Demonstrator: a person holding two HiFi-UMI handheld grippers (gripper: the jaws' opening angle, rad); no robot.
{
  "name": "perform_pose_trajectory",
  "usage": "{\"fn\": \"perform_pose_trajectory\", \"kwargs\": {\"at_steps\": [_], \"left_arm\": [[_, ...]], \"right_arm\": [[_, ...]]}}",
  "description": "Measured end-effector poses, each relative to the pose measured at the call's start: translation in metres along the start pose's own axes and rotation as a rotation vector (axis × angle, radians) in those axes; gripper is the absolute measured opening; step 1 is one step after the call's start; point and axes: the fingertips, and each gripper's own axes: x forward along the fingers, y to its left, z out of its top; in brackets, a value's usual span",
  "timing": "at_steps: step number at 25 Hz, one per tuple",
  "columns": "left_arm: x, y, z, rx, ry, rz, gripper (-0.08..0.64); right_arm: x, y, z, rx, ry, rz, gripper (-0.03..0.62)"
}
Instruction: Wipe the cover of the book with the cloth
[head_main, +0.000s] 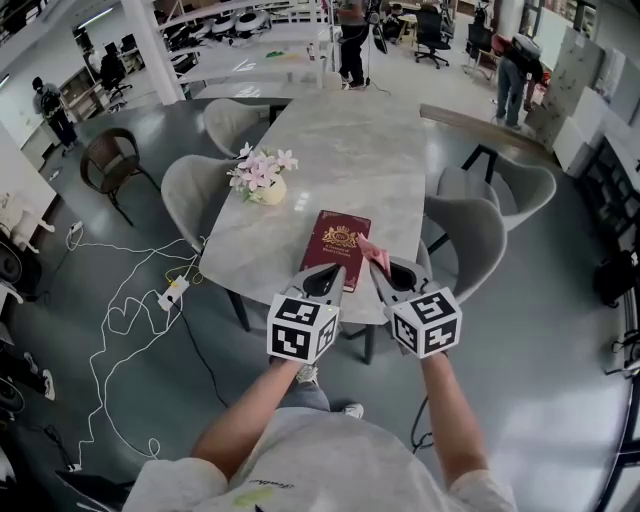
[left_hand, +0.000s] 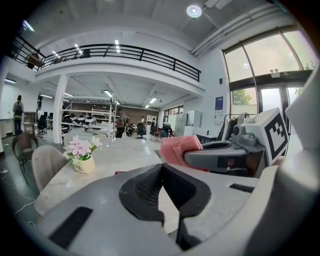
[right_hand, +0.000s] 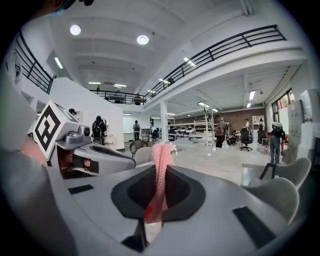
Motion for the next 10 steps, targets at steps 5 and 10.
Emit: {"fn": "perform_pose_trajectory", "kwargs": {"at_steps": [5, 10], "left_arm": [[-0.0028, -0.002, -0.0003, -0.006, 0.0, -0.003, 0.008], [-0.0038, -0.0042, -0.0005, -0.005, -0.003, -0.006, 0.008]], "right_arm": [[-0.0023, 0.0033, 0.0015, -0.003, -0.004, 0.007, 0.018], [-0.0044, 0.0059, -0.0001, -0.006, -0.004, 0.011, 0.018]]}}
